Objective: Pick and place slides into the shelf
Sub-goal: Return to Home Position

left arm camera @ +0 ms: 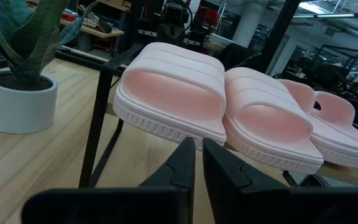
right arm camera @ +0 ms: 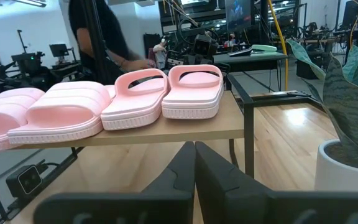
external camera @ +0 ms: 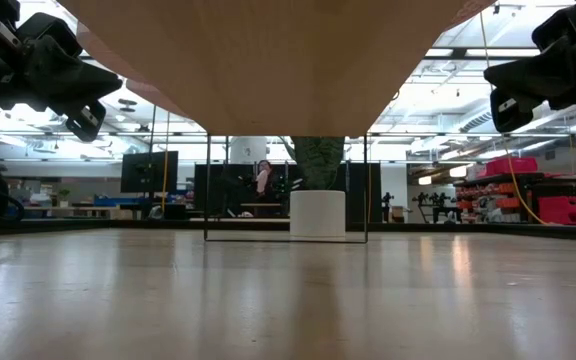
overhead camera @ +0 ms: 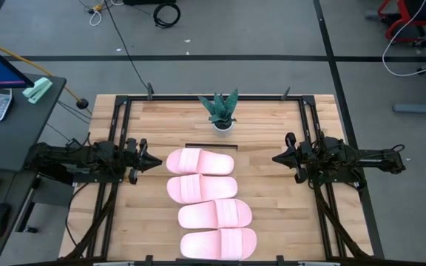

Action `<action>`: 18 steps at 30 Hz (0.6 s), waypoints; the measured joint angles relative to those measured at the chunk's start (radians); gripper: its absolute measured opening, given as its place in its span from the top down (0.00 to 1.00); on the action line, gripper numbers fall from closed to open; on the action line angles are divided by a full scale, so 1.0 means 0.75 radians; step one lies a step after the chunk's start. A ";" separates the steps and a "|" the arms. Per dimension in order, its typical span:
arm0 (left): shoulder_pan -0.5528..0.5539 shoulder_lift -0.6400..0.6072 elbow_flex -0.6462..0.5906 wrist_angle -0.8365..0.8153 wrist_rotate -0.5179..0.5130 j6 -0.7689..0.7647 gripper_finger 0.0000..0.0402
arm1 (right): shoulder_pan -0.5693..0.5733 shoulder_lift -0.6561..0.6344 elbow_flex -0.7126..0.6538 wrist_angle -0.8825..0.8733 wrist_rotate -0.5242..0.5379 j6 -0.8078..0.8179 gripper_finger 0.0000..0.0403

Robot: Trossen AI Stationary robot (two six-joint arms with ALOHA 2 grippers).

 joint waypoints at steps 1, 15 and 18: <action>0.000 0.000 0.001 0.000 0.000 -0.001 0.92 | 0.000 0.000 0.000 0.000 0.000 0.000 0.96; 0.000 0.000 0.000 0.000 0.000 0.000 0.92 | 0.000 0.000 0.000 0.000 0.000 0.000 0.96; -0.001 0.000 0.000 0.000 0.000 0.001 0.91 | 0.000 0.000 0.000 0.000 0.000 0.000 0.96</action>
